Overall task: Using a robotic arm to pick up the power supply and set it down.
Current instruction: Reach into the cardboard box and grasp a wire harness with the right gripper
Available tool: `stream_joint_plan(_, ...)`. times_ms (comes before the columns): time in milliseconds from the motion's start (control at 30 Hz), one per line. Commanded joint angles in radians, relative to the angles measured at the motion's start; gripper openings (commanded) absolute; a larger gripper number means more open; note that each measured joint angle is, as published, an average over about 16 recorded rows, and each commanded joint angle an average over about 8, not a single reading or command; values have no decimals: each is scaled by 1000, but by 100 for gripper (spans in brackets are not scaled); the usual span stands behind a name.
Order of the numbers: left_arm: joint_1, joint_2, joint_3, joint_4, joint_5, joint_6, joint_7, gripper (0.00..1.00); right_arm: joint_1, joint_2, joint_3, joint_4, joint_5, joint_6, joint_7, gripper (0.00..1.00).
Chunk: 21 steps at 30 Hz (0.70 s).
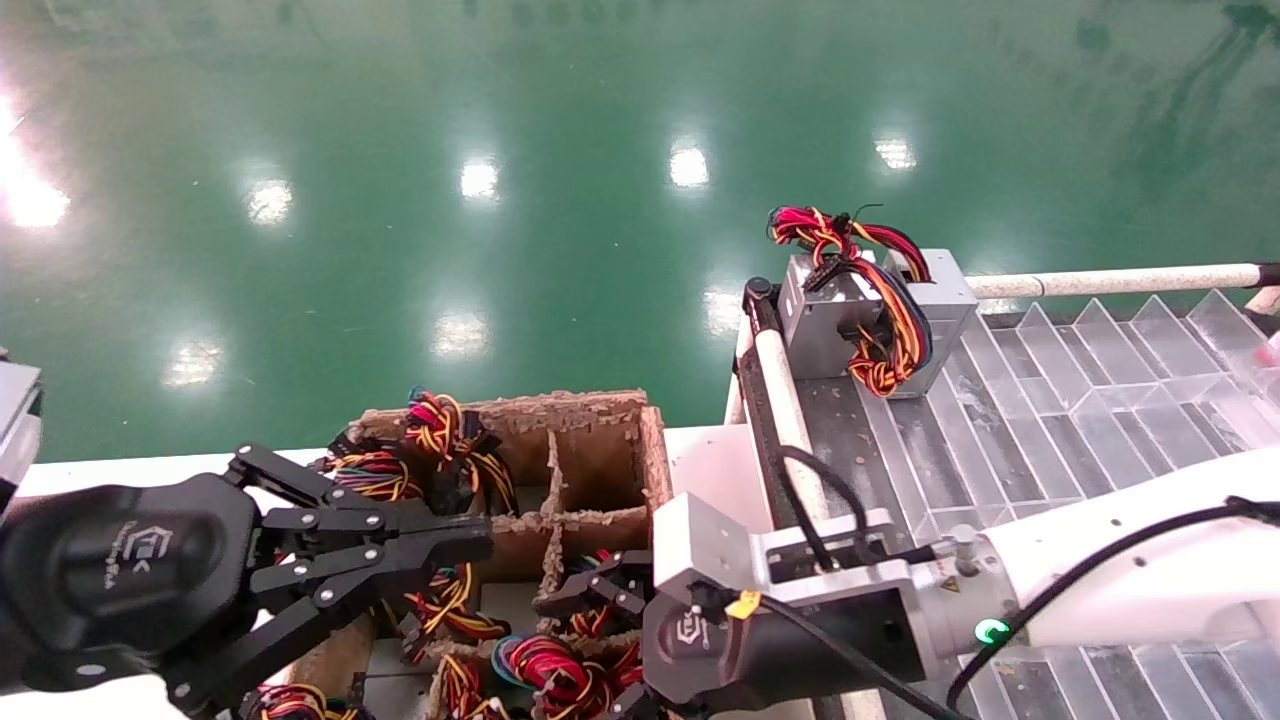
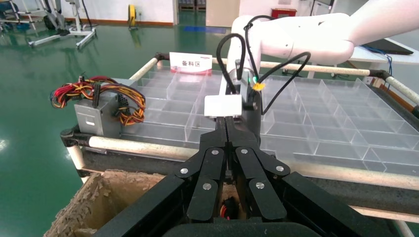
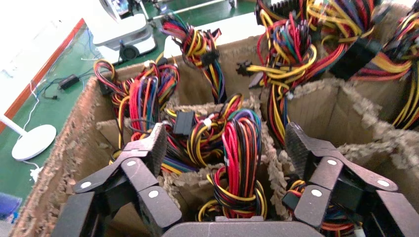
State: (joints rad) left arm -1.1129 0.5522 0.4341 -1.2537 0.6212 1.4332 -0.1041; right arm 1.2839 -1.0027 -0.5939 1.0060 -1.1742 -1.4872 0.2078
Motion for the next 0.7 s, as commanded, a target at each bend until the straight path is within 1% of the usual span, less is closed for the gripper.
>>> stream_joint_plan(33,0,0,0,0,0,0,0,0,11,-16,-10,-20,-12,-3,-2,0)
stream_joint_plan(267,0,0,0,0,0,0,0,0,24,-17,-23,-21,-45,5,1,0)
stream_joint_plan(700,0,0,0,0,0,0,0,0,3,29,-8,26,-26,7,30,0)
